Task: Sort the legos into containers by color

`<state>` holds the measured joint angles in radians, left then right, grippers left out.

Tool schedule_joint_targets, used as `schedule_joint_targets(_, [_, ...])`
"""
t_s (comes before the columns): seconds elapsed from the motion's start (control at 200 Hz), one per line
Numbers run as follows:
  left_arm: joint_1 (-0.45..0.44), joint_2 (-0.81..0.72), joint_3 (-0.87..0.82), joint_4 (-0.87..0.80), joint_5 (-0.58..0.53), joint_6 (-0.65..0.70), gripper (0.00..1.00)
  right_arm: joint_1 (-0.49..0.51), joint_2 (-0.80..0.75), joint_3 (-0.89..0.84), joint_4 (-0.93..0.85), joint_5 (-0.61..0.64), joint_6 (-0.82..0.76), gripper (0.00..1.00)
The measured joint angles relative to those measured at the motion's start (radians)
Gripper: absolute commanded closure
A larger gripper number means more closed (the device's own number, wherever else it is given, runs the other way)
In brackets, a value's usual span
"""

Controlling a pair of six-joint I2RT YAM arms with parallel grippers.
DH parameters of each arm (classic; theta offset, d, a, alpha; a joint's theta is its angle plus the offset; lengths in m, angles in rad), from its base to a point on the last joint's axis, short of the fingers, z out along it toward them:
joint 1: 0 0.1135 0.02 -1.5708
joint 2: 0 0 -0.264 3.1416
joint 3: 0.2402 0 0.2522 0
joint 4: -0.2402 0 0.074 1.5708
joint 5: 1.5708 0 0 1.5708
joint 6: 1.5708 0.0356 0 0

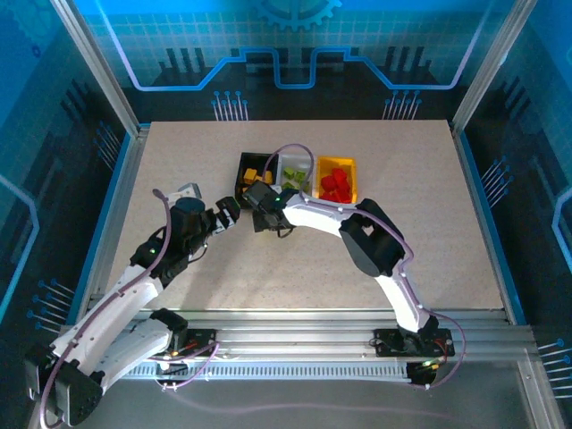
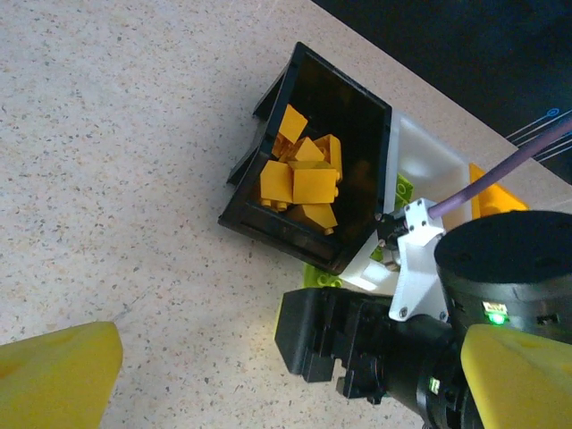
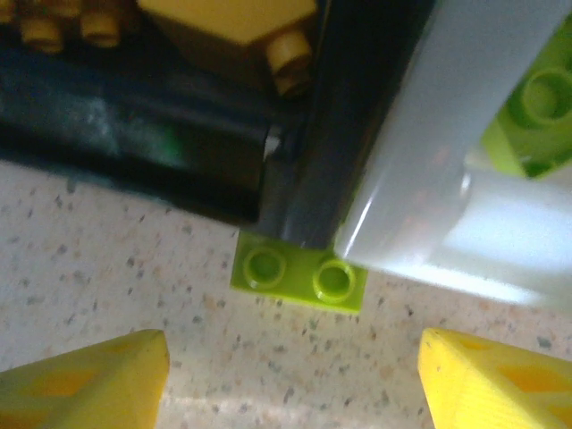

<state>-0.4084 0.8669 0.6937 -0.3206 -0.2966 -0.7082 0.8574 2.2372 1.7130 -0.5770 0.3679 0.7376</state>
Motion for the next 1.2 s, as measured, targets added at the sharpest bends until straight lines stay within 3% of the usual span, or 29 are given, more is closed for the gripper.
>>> schedule_joint_targets(0.13, [0.001, 0.0, -0.006, -0.004, 0.0, 0.0, 0.01, -0.001, 0.061, 0.082, -0.034, 0.048, 0.011, 0.33])
schedule_joint_targets(0.265, [0.004, 0.0, -0.006, -0.011, -0.003, 0.0, 0.01, 0.0, 0.105, 0.146, -0.056, 0.068, 0.014, 0.47])
schedule_joint_targets(0.5, [0.006, 0.0, -0.011, -0.014, -0.003, 0.0, 0.01, -0.001, 0.091, 0.109, -0.004, 0.071, 0.011, 0.66])
schedule_joint_targets(0.685, [0.007, 0.01, -0.021, -0.011, -0.003, 0.0, 0.01, -0.006, -0.039, -0.101, 0.066, 0.065, 0.01, 0.68])
schedule_joint_targets(0.916, [0.008, 0.043, -0.024, -0.011, -0.002, 0.0, 0.01, -0.016, -0.352, -0.405, 0.068, 0.041, -0.025, 0.68])
schedule_joint_targets(1.056, [0.009, 0.062, -0.024, -0.011, -0.002, 0.0, 0.01, -0.076, -0.476, -0.387, 0.072, 0.012, -0.06, 0.67])
schedule_joint_targets(1.196, [0.01, 0.076, -0.024, -0.011, -0.003, 0.0, 0.01, -0.166, -0.423, -0.24, 0.062, -0.026, -0.097, 0.65])
